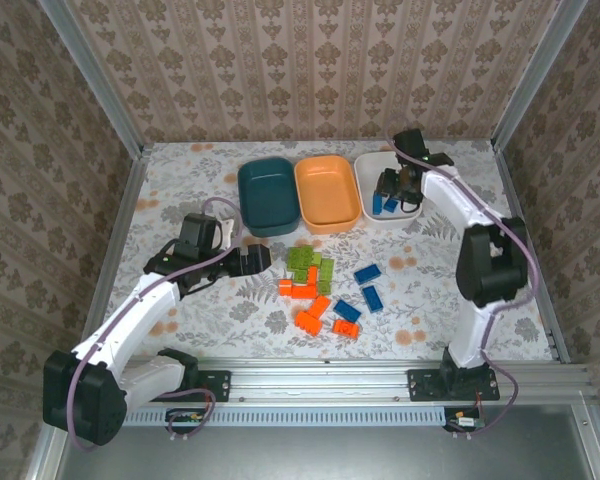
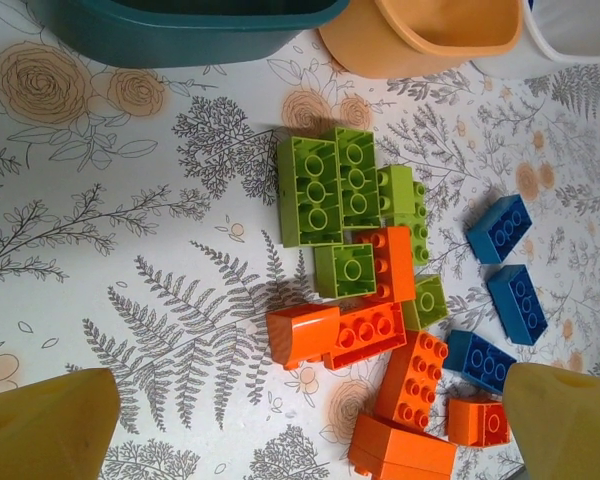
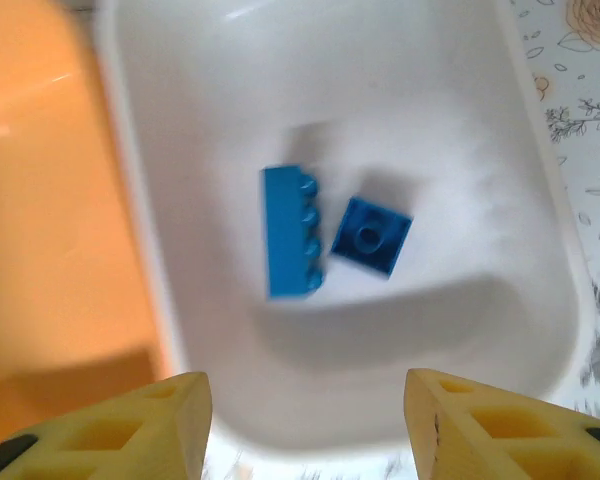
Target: Sort the legos into containers by color
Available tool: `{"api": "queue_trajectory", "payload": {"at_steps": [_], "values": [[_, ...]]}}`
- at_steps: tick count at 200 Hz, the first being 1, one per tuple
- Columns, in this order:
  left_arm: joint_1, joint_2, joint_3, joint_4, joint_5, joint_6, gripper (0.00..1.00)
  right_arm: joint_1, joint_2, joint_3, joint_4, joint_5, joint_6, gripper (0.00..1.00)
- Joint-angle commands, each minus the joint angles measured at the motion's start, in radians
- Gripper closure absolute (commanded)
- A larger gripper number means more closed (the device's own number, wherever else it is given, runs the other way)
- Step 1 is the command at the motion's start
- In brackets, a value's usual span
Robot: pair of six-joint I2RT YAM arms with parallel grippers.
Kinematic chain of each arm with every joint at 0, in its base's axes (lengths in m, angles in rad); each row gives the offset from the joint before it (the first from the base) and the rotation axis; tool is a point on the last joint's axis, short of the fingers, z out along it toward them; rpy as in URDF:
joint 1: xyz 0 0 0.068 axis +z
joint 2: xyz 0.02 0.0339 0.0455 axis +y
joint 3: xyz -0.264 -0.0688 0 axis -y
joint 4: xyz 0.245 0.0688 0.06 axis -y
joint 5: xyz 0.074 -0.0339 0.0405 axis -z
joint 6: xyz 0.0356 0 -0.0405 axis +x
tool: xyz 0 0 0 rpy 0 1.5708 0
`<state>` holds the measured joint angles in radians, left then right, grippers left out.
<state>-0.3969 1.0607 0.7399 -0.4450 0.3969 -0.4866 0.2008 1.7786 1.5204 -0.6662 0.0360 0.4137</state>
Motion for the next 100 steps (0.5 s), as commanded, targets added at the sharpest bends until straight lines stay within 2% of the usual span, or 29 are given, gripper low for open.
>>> {"api": "queue_trajectory", "payload": {"at_steps": [1, 45, 65, 100], "values": [[0.007, -0.03, -0.001, 0.022, 0.023, -0.029, 0.0, 0.079, -0.15, -0.137, -0.079, -0.037, -0.018, 0.4], [0.007, -0.053, -0.018, 0.027, 0.026, -0.035, 0.0, 0.263, -0.34, -0.436, -0.115, -0.006, 0.026, 0.24], [0.007, -0.056, -0.022, 0.034, 0.029, -0.039, 0.0, 0.318, -0.346, -0.528, -0.085, 0.027, 0.059, 0.19], [0.006, -0.064, -0.035, 0.042, 0.037, -0.056, 0.0, 0.338, -0.29, -0.593, -0.003, 0.044, 0.087, 0.16]]}}
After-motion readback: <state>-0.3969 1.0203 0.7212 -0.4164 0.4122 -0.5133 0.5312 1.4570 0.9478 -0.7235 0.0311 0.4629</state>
